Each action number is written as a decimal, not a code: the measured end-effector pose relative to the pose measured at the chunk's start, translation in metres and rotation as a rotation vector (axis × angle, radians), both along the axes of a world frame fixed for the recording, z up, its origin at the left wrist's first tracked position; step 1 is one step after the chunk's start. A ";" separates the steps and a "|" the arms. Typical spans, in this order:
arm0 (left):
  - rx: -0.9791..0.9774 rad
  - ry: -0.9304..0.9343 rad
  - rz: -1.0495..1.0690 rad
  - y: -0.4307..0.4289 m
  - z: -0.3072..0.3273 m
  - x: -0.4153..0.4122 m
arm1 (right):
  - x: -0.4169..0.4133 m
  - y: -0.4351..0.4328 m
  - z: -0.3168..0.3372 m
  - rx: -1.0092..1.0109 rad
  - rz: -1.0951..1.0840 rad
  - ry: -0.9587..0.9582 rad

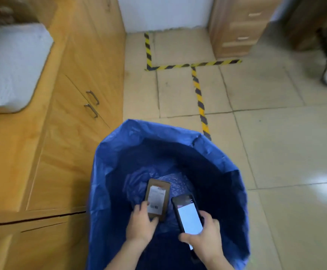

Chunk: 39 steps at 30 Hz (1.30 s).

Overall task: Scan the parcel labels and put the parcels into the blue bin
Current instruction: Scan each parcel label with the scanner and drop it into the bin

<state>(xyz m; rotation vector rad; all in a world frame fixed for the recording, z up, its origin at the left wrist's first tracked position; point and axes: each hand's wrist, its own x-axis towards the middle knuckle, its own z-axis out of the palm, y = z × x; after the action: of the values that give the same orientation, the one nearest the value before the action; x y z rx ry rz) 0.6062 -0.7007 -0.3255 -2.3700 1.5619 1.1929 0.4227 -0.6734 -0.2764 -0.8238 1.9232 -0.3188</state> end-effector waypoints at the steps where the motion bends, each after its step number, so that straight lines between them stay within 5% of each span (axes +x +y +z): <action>1: -0.042 0.012 -0.023 0.004 0.022 -0.005 | -0.006 0.007 0.021 -0.022 -0.003 0.000; 10: -0.323 0.128 -0.294 0.070 0.204 -0.086 | -0.114 0.127 0.191 -0.296 -0.172 0.058; 18: -0.521 0.303 -0.581 0.178 0.315 -0.243 | -0.260 0.307 0.307 -0.429 -0.391 0.275; 29: -0.404 0.551 -1.197 0.370 0.335 -0.462 | -0.373 0.588 0.348 -0.320 -0.832 0.540; 39: -0.306 0.392 -1.371 0.446 0.312 -0.563 | -0.384 0.683 0.318 -0.070 -1.063 0.588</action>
<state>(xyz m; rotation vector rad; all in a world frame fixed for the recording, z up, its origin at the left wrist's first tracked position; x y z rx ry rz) 0.0432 -0.2546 -0.0135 -0.5752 2.7717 1.0128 0.0389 0.0092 0.0419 0.1902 2.7979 -0.8392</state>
